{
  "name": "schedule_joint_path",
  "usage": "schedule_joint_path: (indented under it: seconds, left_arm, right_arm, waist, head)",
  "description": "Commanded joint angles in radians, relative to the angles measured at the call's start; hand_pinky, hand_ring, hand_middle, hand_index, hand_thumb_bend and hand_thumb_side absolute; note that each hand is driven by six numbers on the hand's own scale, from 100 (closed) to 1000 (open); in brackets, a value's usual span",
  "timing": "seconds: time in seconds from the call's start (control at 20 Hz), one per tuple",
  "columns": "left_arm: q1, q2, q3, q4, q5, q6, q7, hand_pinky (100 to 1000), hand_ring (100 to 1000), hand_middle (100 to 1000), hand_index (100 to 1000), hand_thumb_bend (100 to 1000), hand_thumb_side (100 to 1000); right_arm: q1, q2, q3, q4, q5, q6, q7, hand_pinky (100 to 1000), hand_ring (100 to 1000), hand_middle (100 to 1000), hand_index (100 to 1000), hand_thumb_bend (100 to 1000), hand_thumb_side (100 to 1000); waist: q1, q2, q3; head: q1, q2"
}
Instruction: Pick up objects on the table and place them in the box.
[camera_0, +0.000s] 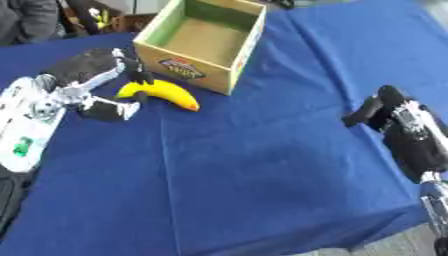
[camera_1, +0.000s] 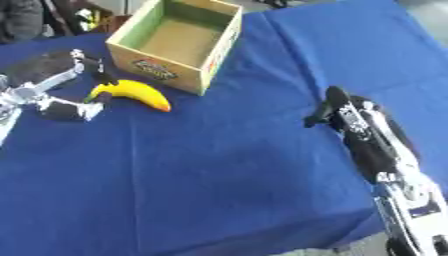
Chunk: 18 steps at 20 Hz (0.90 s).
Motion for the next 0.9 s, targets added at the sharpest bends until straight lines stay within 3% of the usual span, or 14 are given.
schedule_joint_path:
  seconds: [0.05,0.6,0.9]
  left_arm:
    - [-0.031,0.008,0.003,0.005,-0.008,0.008,0.007,734,639,573,728,100,100]
    - [-0.131,-0.076,0.015,0.185,-0.116,0.059,-0.04,768,693,654,790,100,100]
    - [-0.178,-0.126,0.038,0.308,-0.2,0.081,0.002,782,708,671,799,100,100]
  right_arm:
    - [-0.002,-0.008,-0.006,-0.025,0.006,0.002,0.001,686,516,420,464,340,696]
    - [-0.005,-0.01,0.0,-0.025,0.005,0.0,0.009,687,517,421,465,342,696]
    - [-0.006,-0.01,0.004,-0.025,0.005,0.0,0.014,688,517,421,465,343,696]
  waist:
    - [-0.003,-0.015,-0.002]
    - [-0.005,-0.011,-0.026]
    - [-0.008,-0.008,-0.034]
  head:
    - [-0.001,0.006]
    - [0.009,0.006]
    - [0.015,0.005]
